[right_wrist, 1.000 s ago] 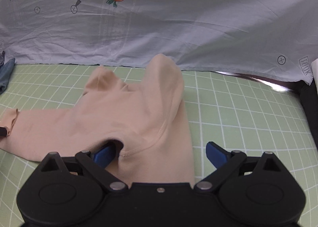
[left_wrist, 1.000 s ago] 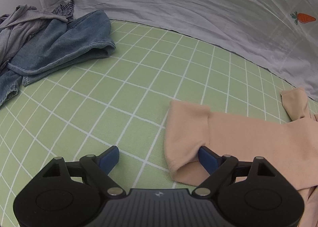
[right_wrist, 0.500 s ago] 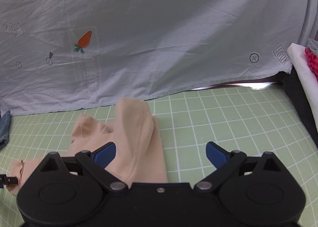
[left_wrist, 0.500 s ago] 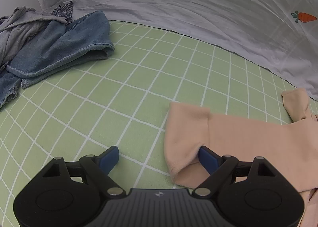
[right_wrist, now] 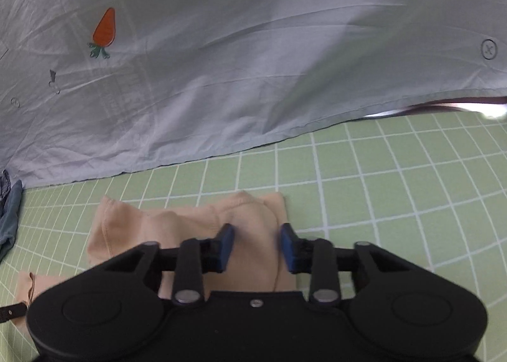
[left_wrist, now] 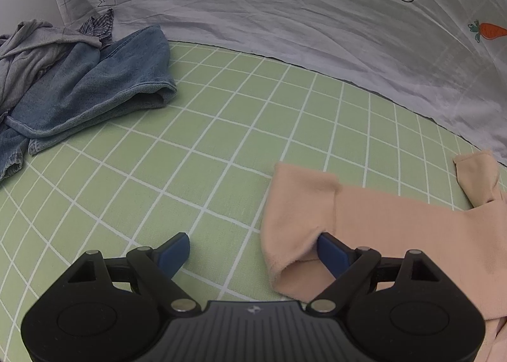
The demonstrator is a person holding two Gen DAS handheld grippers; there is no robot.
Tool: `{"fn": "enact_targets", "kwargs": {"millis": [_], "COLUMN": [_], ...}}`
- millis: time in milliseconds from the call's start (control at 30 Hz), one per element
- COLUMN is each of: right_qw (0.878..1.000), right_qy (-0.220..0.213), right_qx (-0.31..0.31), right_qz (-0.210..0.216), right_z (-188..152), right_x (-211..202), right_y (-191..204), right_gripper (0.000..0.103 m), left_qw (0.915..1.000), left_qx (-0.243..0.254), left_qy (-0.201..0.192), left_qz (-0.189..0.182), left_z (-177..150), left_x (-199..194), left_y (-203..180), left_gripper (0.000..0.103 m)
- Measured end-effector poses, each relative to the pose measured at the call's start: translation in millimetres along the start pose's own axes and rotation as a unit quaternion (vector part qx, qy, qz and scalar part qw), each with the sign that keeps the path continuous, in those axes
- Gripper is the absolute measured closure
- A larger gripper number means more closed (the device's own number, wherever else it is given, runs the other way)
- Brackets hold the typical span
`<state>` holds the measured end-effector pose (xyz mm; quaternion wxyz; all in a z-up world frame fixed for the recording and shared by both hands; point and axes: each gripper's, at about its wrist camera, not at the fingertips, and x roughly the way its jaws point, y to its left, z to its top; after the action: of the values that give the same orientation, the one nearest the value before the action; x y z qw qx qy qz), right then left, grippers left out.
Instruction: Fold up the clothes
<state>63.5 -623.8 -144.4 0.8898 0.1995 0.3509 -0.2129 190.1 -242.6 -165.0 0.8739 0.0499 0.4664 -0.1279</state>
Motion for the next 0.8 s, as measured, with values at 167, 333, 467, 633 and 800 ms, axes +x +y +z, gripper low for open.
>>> {"fn": "enact_targets", "kwargs": {"millis": [167, 333, 467, 633, 800], "right_qw": [0.998, 0.997, 0.992, 0.988, 0.989], "right_qy": [-0.022, -0.023, -0.044, -0.066, -0.055], "right_qx": [0.002, 0.012, 0.017, 0.019, 0.041], "right_qz": [-0.053, -0.076, -0.118, -0.135, -0.131], "right_z": [12, 18, 18, -9, -45], "right_x": [5, 7, -14, -55, -81], "right_y": [-14, -29, -24, -3, 15], "right_gripper": [0.099, 0.089, 0.061, 0.035, 0.031], "left_qw": [1.0000, 0.9999, 0.9999, 0.9999, 0.9999], "left_qx": [0.004, 0.004, 0.000, -0.008, -0.011], "left_qy": [-0.009, -0.013, -0.011, -0.011, -0.009], "left_qz": [0.001, 0.001, 0.002, 0.006, 0.001], "left_z": [-3, -4, -3, -5, -5], "left_x": [0, -1, -1, -3, -4], "left_y": [0, 0, 0, -1, 1], "left_gripper": [0.014, 0.014, 0.014, 0.014, 0.016]}}
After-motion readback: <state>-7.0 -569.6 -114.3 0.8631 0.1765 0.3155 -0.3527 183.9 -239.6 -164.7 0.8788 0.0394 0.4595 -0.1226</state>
